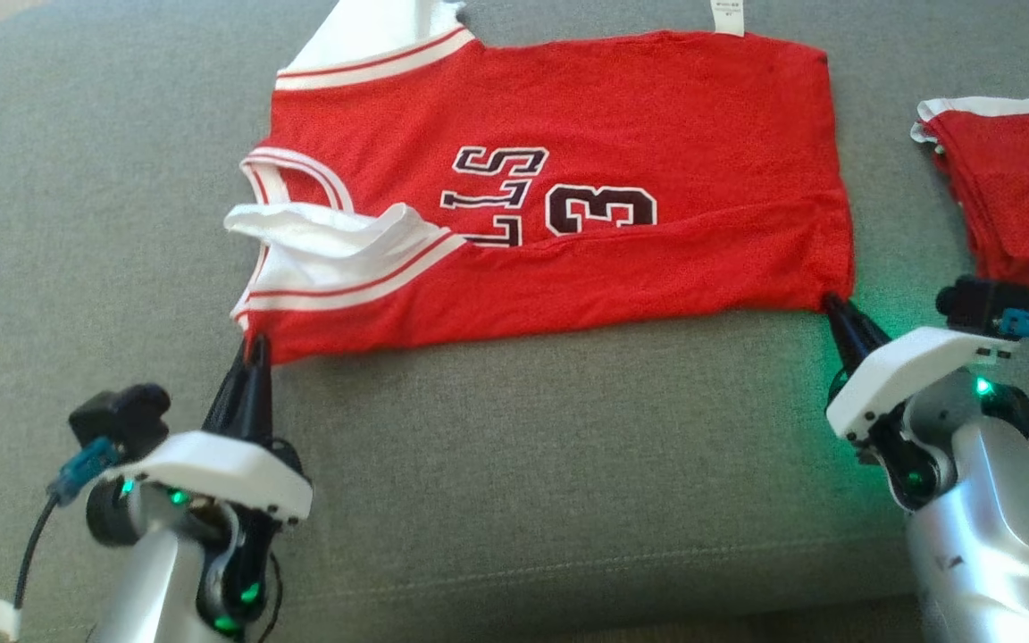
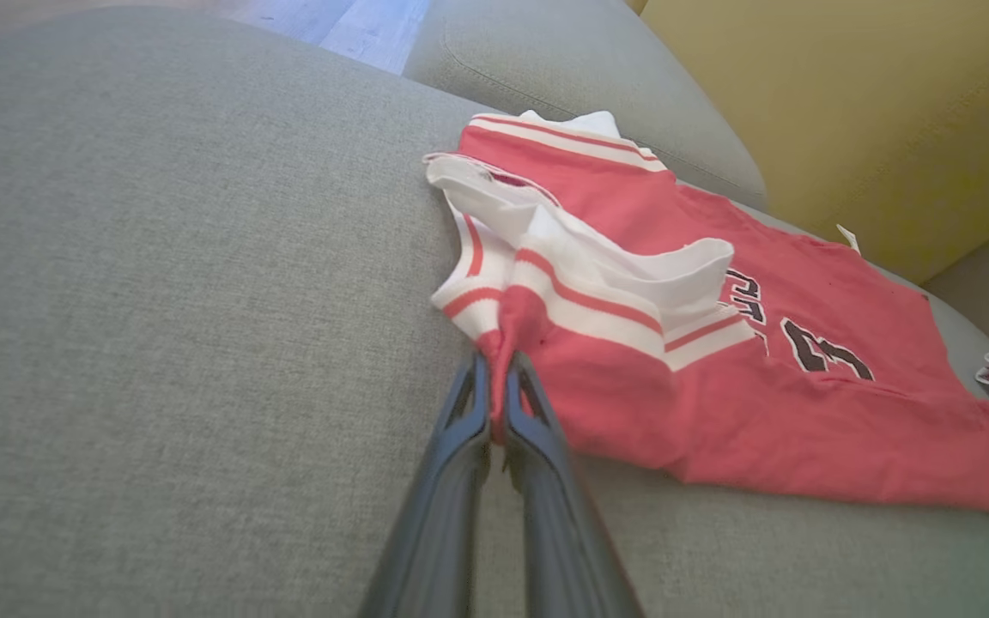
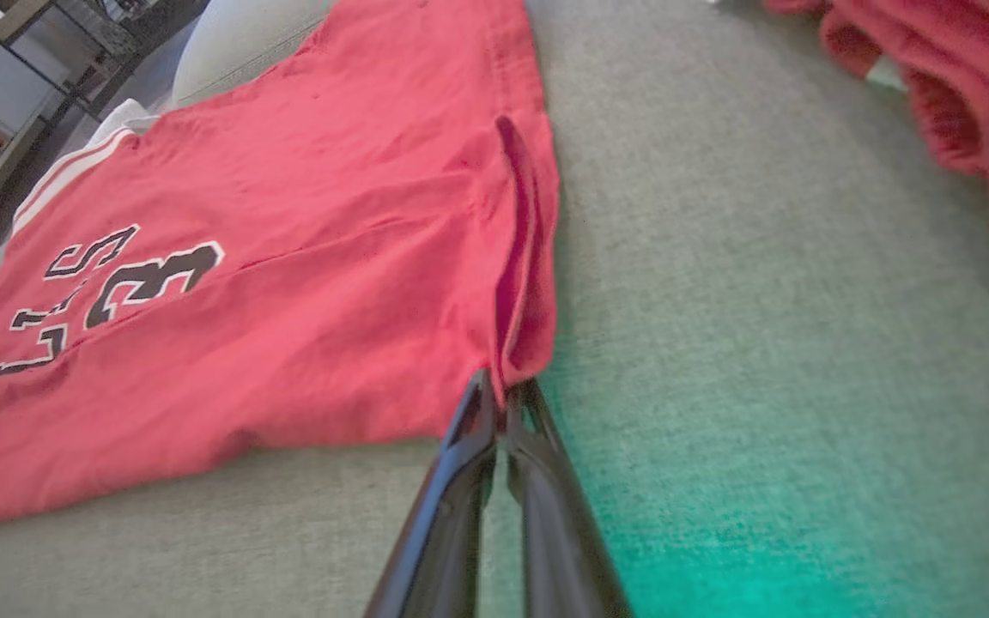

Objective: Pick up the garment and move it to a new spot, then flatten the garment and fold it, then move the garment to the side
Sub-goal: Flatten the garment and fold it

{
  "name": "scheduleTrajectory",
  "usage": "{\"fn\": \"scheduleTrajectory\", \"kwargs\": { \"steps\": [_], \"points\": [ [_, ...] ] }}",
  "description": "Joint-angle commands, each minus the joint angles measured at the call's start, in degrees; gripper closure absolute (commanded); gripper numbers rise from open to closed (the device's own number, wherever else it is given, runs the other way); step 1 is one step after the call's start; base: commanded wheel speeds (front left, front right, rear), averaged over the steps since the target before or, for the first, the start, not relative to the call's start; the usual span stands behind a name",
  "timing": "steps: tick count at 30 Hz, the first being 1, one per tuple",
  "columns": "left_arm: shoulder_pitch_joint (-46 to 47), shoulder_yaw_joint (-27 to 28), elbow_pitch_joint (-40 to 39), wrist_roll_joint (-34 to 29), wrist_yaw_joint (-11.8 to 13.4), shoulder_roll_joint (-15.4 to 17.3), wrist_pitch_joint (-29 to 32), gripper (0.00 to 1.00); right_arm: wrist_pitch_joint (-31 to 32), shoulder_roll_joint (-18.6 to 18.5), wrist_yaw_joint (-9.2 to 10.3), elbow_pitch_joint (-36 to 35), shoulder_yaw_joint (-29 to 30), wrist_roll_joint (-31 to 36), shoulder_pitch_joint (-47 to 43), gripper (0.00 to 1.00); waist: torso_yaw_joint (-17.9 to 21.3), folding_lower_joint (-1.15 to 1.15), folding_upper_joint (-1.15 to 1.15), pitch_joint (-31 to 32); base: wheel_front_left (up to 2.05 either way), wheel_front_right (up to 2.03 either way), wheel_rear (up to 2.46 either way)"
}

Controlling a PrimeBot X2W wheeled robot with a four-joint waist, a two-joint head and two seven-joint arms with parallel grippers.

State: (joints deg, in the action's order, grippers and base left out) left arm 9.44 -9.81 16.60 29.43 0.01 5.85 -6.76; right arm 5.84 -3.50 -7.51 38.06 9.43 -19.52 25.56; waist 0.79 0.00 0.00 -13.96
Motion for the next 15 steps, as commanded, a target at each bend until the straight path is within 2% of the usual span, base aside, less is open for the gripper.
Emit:
{"fn": "scheduleTrajectory", "kwargs": {
  "steps": [1,8,15],
  "points": [
    [-0.9,1.8,-3.2,0.5,0.0,2.4,0.7,1.0,1.7,-1.1,0.02,-3.9,-2.5,-1.3,-1.8,1.0,0.0,0.0,0.0,0.5,0.0,0.0,0.0],
    [-9.4,1.3,-12.8,0.5,1.8,4.5,5.3,1.0,7.7,-6.8,0.02,-13.8,-2.5,-4.5,-9.9,1.0,0.2,0.0,0.0,1.4,0.0,0.0,0.0],
    [-17.1,-0.4,-19.8,1.1,3.4,5.5,10.9,1.0,13.7,-8.5,0.02,-22.8,-1.1,-6.5,-17.6,1.0,-0.1,0.0,0.0,1.5,0.0,0.0,0.0]
  ]
}}
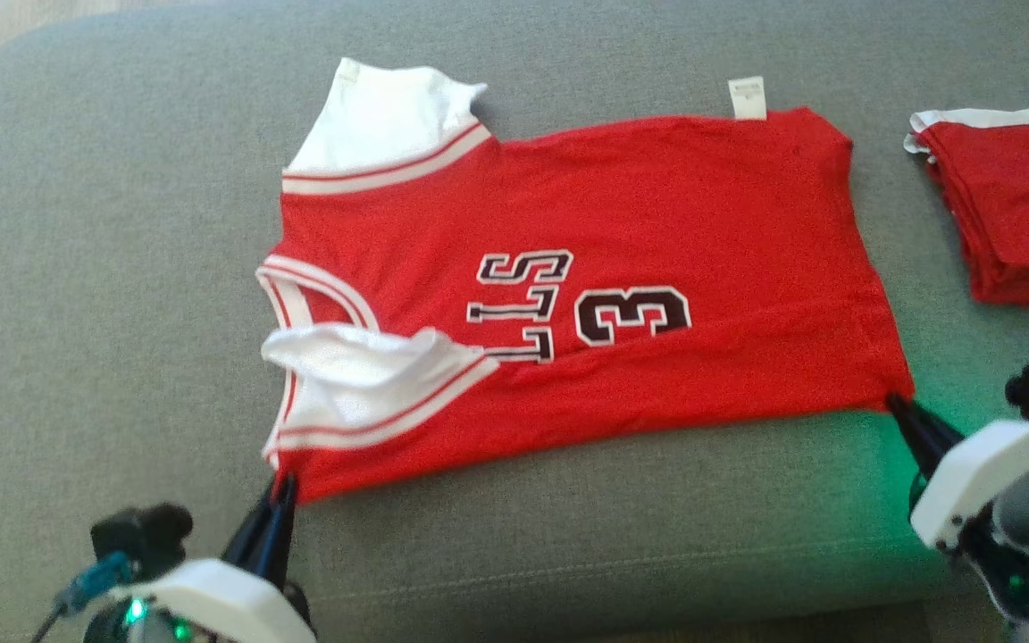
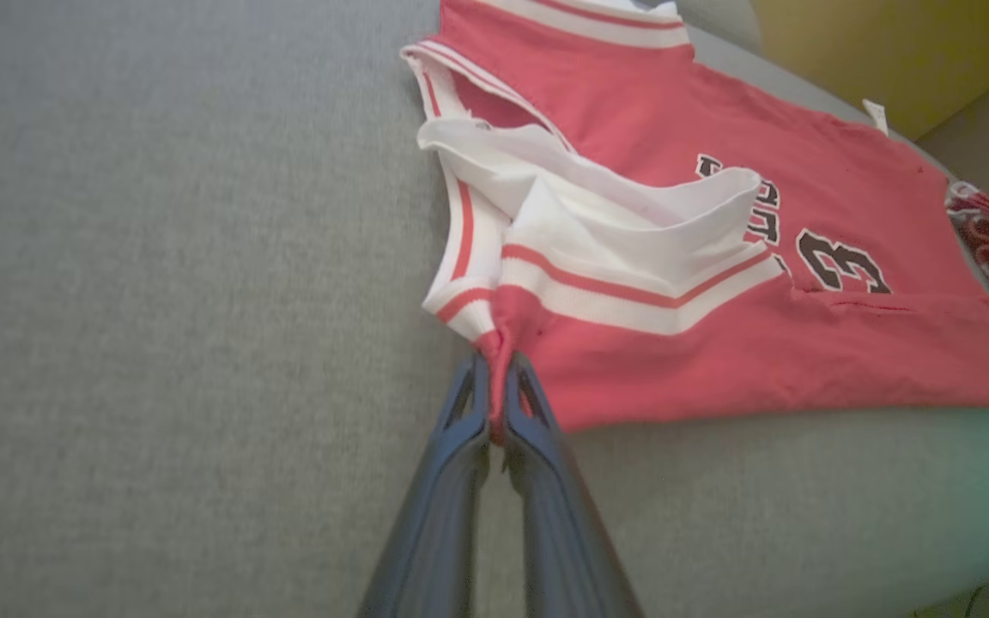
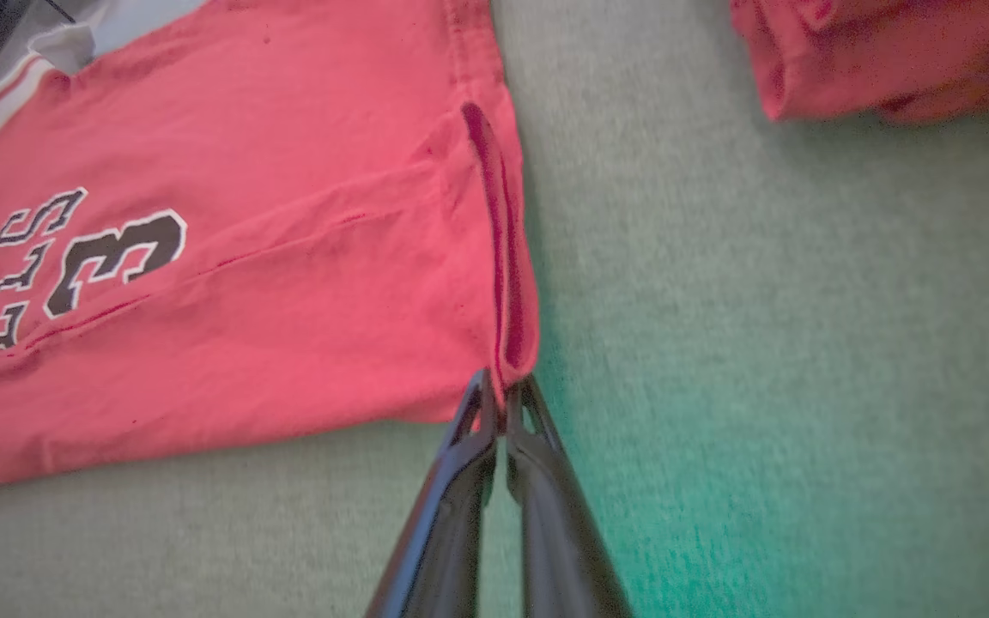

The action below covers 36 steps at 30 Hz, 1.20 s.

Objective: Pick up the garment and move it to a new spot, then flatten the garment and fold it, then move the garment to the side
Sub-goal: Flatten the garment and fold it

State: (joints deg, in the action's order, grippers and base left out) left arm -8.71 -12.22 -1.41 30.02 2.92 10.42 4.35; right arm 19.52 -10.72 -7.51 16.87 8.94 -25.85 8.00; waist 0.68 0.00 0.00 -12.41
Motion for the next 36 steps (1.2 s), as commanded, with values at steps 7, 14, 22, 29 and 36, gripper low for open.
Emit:
{"fn": "scheduleTrajectory", "kwargs": {
  "steps": [7,14,22,29,36],
  "points": [
    [-2.7,1.2,-5.3,1.0,2.4,1.4,4.0,0.95,4.9,0.6,0.02,-7.9,1.8,-0.3,-4.7,0.81,-0.4,0.0,0.0,-0.6,0.0,0.0,0.0],
    [0.1,2.7,-7.7,-0.7,4.4,2.6,4.0,0.0,5.5,3.0,0.02,-14.6,6.6,1.7,-5.3,0.0,-0.7,0.0,0.0,-0.4,0.0,0.0,0.0],
    [18.1,5.1,-9.7,-3.0,2.3,8.8,7.5,0.0,5.8,5.8,0.02,-24.3,5.6,3.0,-3.6,0.0,0.7,0.0,0.0,-3.3,0.0,0.0,0.0],
    [44.1,0.5,3.5,-4.5,-4.4,12.8,17.0,0.0,6.0,6.7,0.02,-25.8,0.0,3.1,0.4,0.0,3.4,0.0,0.0,-10.3,0.0,0.0,0.0],
    [61.4,-1.7,21.4,-2.4,-8.1,11.4,21.6,0.0,3.7,7.0,0.02,-24.4,-2.8,2.8,3.2,0.0,6.4,0.0,0.0,-14.5,0.0,0.0,0.0]
  ]
}}
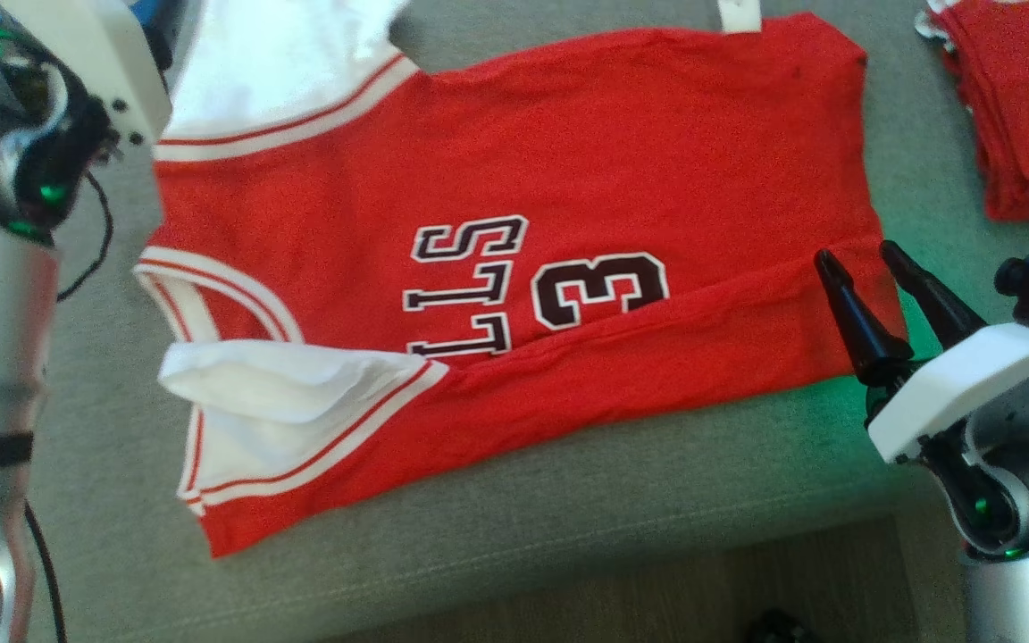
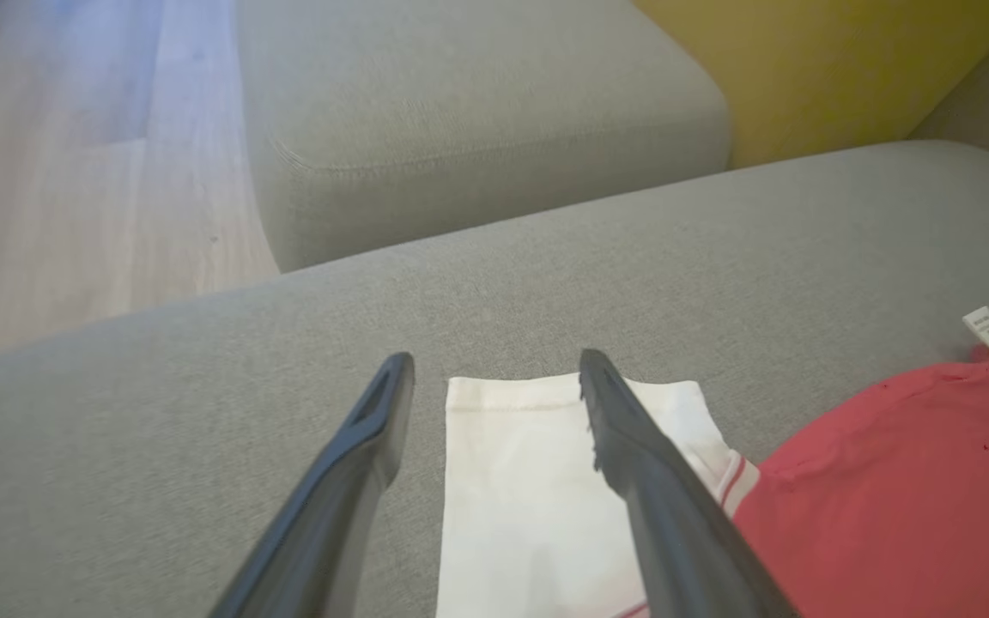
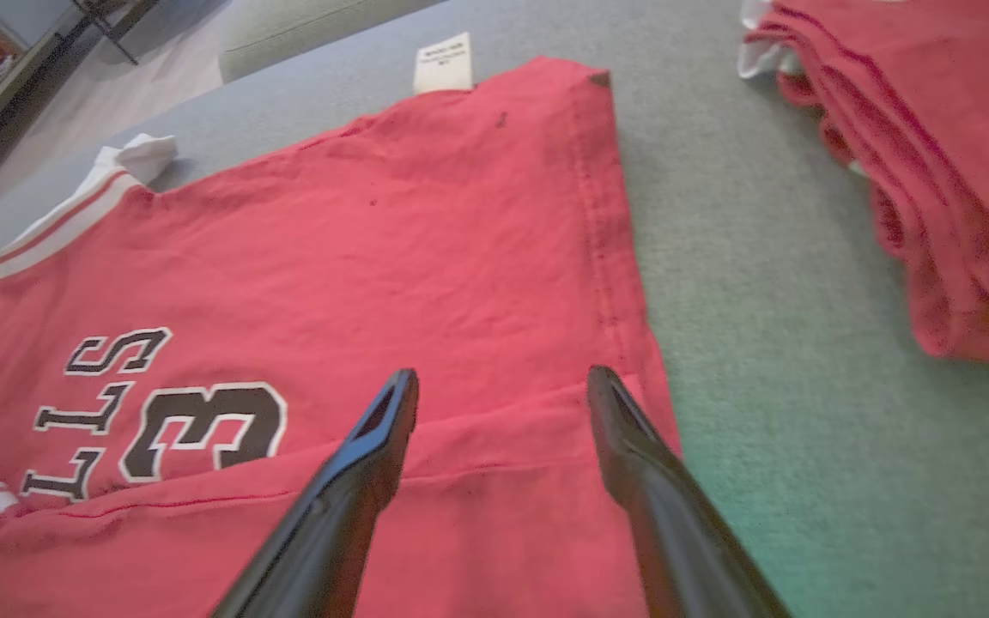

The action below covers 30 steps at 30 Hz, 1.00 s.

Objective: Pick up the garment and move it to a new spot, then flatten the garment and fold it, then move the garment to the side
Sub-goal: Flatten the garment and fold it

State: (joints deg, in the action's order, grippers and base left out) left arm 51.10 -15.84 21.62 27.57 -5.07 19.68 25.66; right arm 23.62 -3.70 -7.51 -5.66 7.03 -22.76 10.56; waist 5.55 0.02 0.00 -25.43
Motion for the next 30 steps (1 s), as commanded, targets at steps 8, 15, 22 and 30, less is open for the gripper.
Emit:
{"fn": "scheduleTrajectory", "kwargs": {
  "steps": [8,15,22,30],
  "points": [
    [9.5,-0.8,10.0,-1.6,-1.4,4.8,2.7,0.0,-3.4,0.4,0.02,-0.3,-2.2,-0.8,2.3,0.0,4.6,-0.02,0.0,-4.7,0.0,0.0,0.0],
    [12.6,-3.8,17.4,-4.4,-1.8,6.9,0.8,0.0,-5.5,0.6,0.02,1.4,-2.5,-1.1,3.3,0.0,6.3,-0.02,0.0,-6.3,0.0,0.0,0.0],
    [14.4,-5.9,20.8,-5.4,-2.1,8.1,-1.2,0.0,-6.0,0.7,0.02,2.3,-3.2,-1.1,4.4,0.0,7.5,-0.02,0.0,-6.7,0.0,0.0,0.0],
    [15.2,-8.0,23.4,-4.1,-2.3,8.2,-0.5,0.8,-6.3,0.7,0.02,2.8,-3.2,-1.0,4.8,0.0,8.1,-0.02,0.0,-6.6,0.0,0.0,0.0]
  ]
}}
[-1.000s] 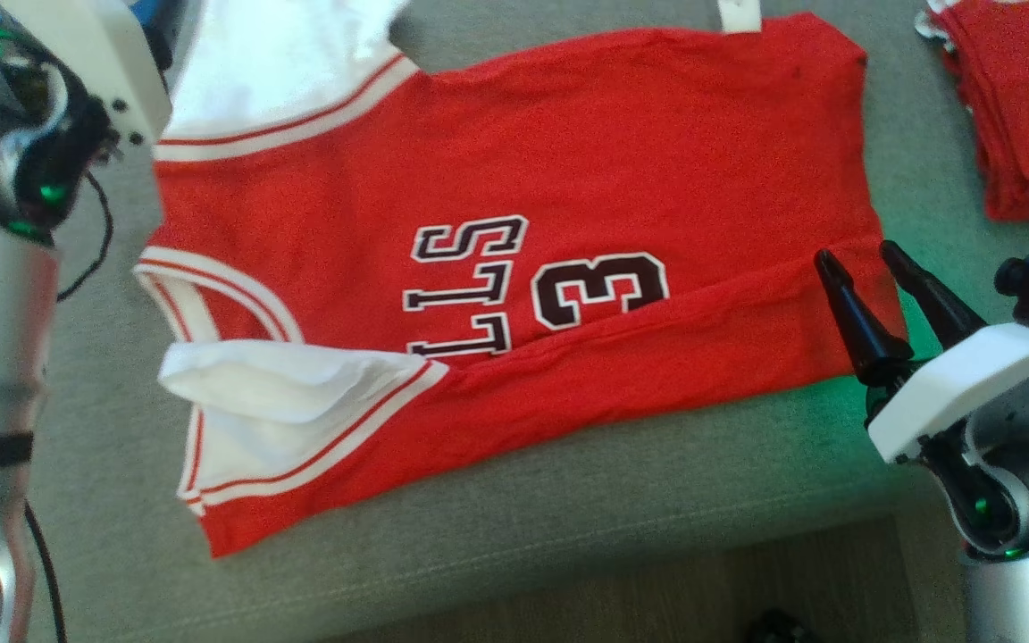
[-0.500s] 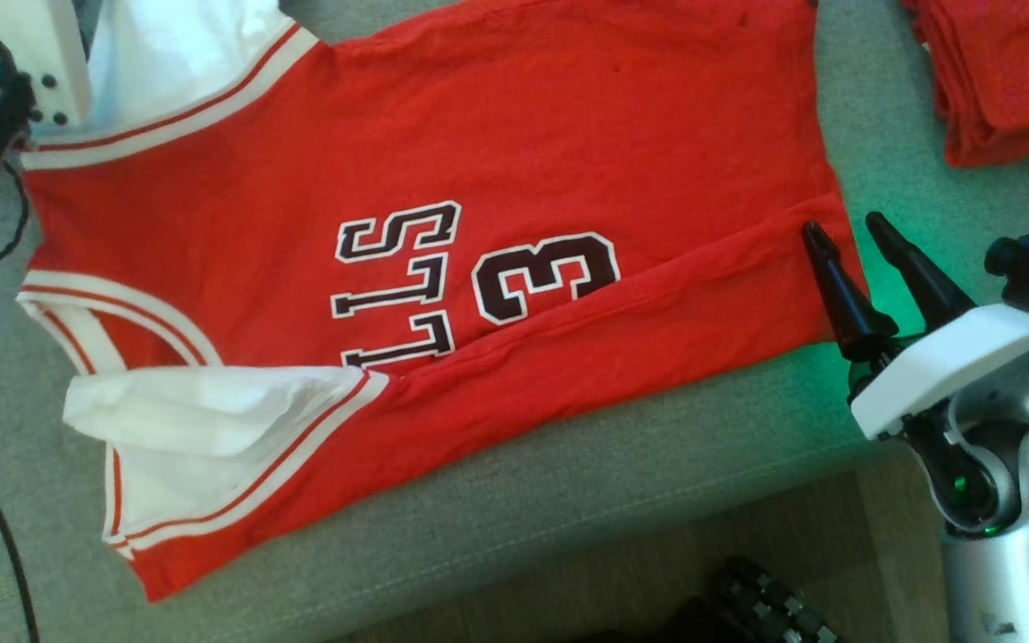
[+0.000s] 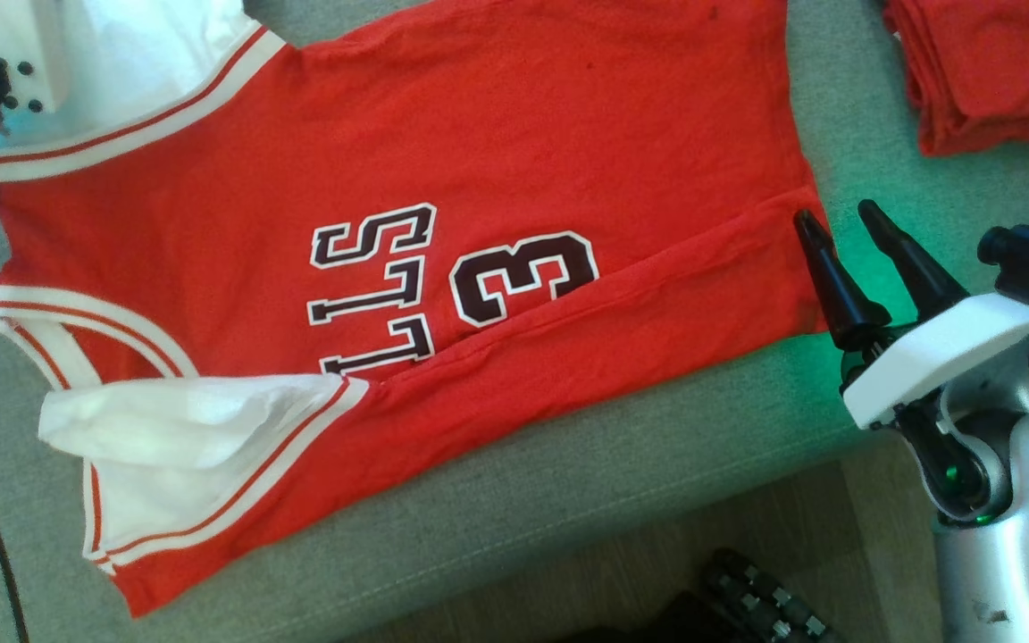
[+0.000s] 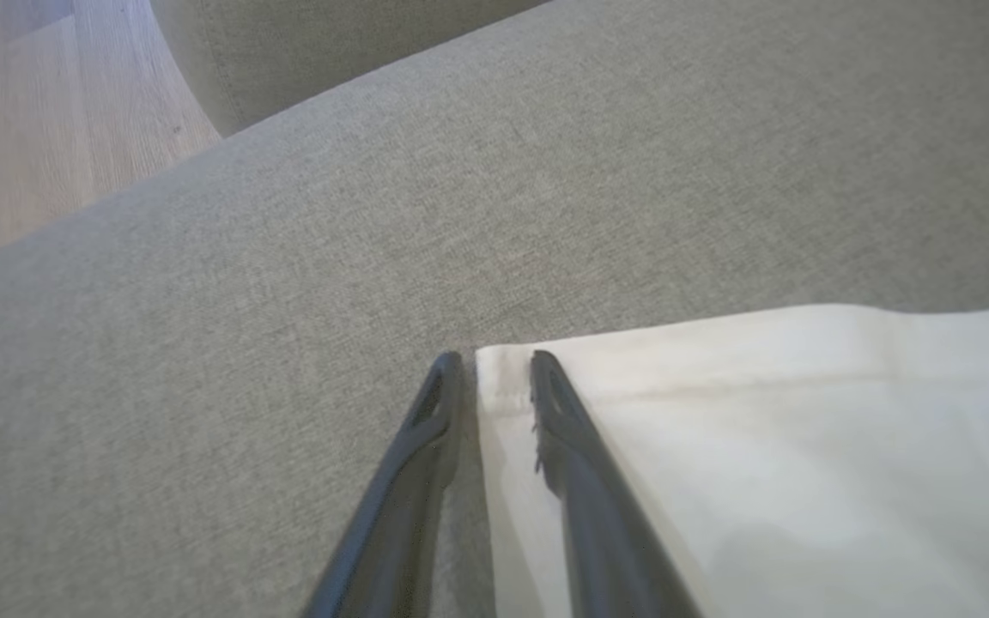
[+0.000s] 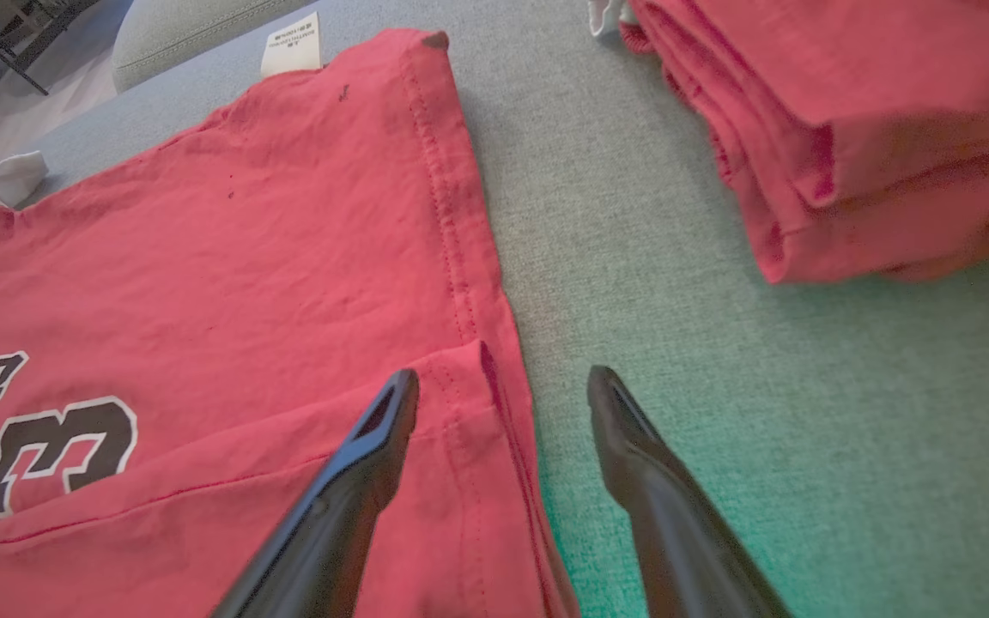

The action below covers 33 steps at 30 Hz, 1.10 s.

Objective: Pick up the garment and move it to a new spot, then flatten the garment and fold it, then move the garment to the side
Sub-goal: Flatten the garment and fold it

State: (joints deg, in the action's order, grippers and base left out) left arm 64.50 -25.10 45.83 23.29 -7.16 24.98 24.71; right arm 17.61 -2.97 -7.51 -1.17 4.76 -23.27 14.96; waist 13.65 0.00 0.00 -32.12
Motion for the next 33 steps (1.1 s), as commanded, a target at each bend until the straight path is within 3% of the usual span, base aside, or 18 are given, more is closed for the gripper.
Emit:
{"fn": "scheduleTrajectory", "kwargs": {
  "steps": [1,11,20,26,31,32,33],
  "points": [
    [1.8,0.9,-0.8,0.5,-0.3,2.9,0.3,1.0,-0.1,0.0,0.02,-1.6,-0.9,-0.4,0.5,0.0,0.0,0.0,0.0,0.2,0.0,0.0,0.0],
    [2.2,-2.4,-2.5,3.2,-0.3,3.4,-9.2,1.0,6.9,-1.5,0.02,3.1,0.0,-1.4,13.0,0.0,-1.8,0.0,0.0,2.7,0.0,0.0,0.0],
    [3.3,-5.7,-3.5,5.4,-0.3,1.5,-14.3,1.0,22.3,-5.4,0.02,18.0,1.1,0.9,31.5,0.0,-6.6,0.0,0.0,3.4,0.0,0.0,0.0],
    [4.3,-7.8,-3.7,6.2,-0.3,-0.1,-15.8,1.0,28.1,-7.7,0.02,25.9,-0.3,3.3,38.1,0.0,-9.0,0.0,0.0,2.9,0.0,0.0,0.0],
    [5.1,-10.3,-3.9,7.0,-0.3,-1.1,-16.6,1.0,27.9,-8.3,0.02,32.0,-1.2,5.1,41.9,0.0,-10.6,0.0,0.0,2.6,0.0,0.0,0.0],
    [5.3,-10.7,-3.9,7.2,-0.3,-1.2,-16.7,1.0,27.7,-8.4,0.02,33.1,-1.6,5.5,42.4,0.03,-10.9,0.0,0.0,2.7,0.0,0.0,0.0],
    [5.4,-11.2,-3.9,7.4,-0.3,-1.3,-16.9,1.0,27.6,-8.4,0.02,34.1,-2.1,5.7,42.8,0.19,-11.1,0.0,0.0,2.7,0.0,0.0,0.0]
  ]
}}
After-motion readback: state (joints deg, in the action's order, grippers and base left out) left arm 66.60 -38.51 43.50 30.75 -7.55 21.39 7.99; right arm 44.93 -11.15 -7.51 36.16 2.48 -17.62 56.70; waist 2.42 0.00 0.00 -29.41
